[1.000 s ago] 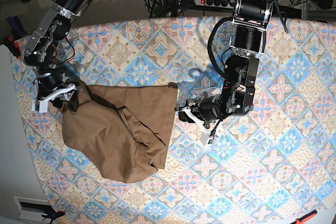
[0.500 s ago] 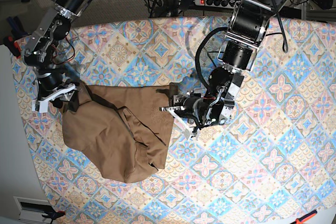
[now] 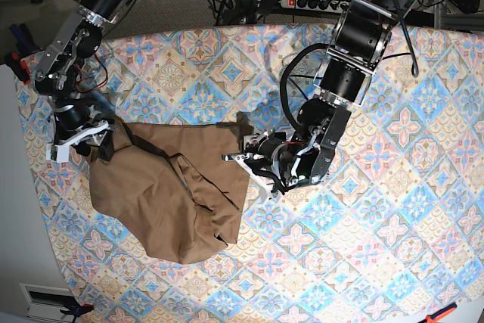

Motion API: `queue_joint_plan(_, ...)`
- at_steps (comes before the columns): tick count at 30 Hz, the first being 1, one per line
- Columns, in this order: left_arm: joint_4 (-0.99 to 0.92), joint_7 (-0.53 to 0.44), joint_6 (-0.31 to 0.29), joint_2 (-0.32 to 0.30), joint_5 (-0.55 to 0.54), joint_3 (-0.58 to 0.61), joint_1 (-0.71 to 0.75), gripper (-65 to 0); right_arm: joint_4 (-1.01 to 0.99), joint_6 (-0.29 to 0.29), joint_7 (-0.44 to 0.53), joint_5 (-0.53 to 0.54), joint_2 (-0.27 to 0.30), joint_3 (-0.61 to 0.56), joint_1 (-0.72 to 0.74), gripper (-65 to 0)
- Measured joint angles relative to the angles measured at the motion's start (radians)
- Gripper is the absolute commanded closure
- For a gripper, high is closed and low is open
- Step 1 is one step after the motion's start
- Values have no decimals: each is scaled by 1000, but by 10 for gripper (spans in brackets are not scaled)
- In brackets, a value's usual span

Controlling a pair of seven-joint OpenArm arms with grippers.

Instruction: Layout the t-shirt on the table in an organized manner, then fold the t-shirt properly

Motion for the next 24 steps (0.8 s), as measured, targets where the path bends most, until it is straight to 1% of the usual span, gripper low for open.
queue_joint_plan(2, 62, 49, -2, -9, -3, -13, 8, -148, 0, 0, -1, -2, 1, 0, 0, -346)
queue_joint_plan(4, 114, 64, -3, -12, -2, -58, 28, -148, 0, 0, 0, -2, 1, 0, 0, -346)
queue_joint_plan(6, 131, 101, -3, -19, -1, -115, 48, -147, 0, 0, 0, -2, 0, 0, 0, -346)
queue_joint_plan(8, 129, 101, -2, -34, 14, -156, 60, -147, 0, 0, 0, -2, 0, 0, 0, -346)
queue_joint_plan(11, 129, 92, -2, -82, 14, -155, 80, -147, 0, 0, 0, -1, 0, 0, 1, -346)
queue_joint_plan(13, 127, 92, -2, -92, 17, -156, 91, -147, 0, 0, 0, -2, 0, 0, 0, -346)
queue_joint_plan(15, 126, 92, -3, -87, 39, -155, 92, -147, 0, 1, 0, 0, 0, 0, 0, -346)
queue_joint_plan(17, 109, 91, -4, -69, 98, -154, 85, -148, 0, 0, 0, -2, 1, 0, 0, -346)
queue_joint_plan(19, 30, 63, -18, -41, 140, -155, 73, -148, 0, 0, 0, -1, 0, 0, -1, -346)
queue_joint_plan(21, -47, 13, -72, -19, 178, -143, 75, -148, 1, 0, -1, -1, 0, 0, 0, -346)
queue_joint_plan(23, -107, 16, -109, -13, 165, -105, 46, -148, 2, 1, 1, 2, 0, -1, 2, -346)
queue_joint_plan(24, -133, 18, -113, -13, 155, -88, 36, -148, 4, 1, 1, 2, 1, -1, 0, -346)
